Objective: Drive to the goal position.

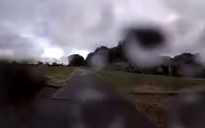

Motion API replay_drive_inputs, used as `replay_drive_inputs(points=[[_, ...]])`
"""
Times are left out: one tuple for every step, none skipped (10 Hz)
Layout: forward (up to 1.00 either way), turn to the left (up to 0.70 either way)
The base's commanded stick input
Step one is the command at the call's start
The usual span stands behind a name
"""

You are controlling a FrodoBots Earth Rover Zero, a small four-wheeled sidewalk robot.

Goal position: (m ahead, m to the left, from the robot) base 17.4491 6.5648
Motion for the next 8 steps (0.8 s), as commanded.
replay_drive_inputs(points=[[0.70, 0.00], [0.70, 0.00], [0.70, 0.00], [0.70, 0.00], [0.70, 0.01], [0.70, 0.08], [0.70, 0.14], [0.70, 0.14]])
